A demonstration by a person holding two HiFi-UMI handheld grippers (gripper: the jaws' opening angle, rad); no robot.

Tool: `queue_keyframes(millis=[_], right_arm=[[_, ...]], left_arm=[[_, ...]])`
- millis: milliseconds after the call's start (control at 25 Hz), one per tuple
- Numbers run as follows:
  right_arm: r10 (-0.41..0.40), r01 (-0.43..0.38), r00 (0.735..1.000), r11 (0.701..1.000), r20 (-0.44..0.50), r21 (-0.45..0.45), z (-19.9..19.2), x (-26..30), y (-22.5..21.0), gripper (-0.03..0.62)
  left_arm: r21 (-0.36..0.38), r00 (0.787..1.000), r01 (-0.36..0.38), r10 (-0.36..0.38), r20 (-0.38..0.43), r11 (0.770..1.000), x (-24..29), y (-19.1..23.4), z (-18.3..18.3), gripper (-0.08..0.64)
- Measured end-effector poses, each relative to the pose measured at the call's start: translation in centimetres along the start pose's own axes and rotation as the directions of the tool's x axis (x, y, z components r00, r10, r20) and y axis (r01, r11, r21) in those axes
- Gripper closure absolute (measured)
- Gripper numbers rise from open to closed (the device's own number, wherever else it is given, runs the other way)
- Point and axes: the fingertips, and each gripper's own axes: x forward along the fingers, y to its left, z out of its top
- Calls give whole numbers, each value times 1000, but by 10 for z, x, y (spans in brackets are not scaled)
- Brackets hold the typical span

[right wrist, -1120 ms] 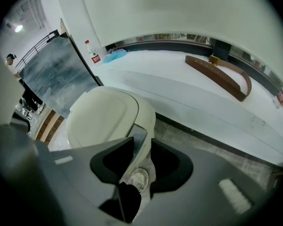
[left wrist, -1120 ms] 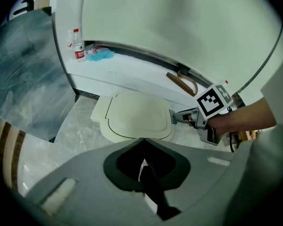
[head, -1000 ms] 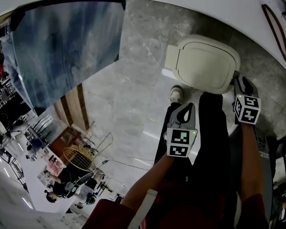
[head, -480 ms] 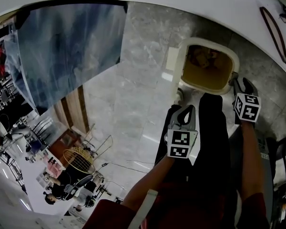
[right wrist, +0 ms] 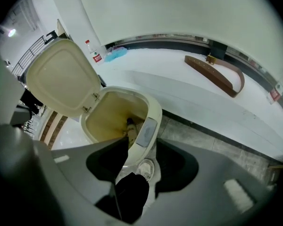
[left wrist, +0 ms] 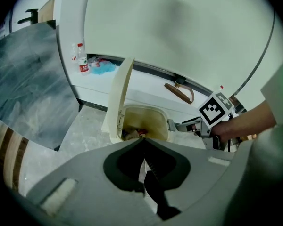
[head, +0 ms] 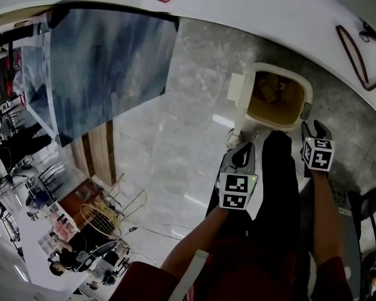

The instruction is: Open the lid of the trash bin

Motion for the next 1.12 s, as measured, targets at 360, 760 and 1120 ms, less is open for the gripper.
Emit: queue_keyframes(millis=[360,760,1120], right_arm=[[7,-5,995,1000,97,-17,-1,-45,37,407],[-13,22,967,999,255,-30,12,-145,90,408],[20,10,914,997,405,-74,29,-224,154,410]], left_arm=[[44,995,-8,4,99,999,-29,12,15,554],[92,972,11,-32,234,996,-106,17,41,554],[174,935,16,-76,345,985,-169,24,65,554]])
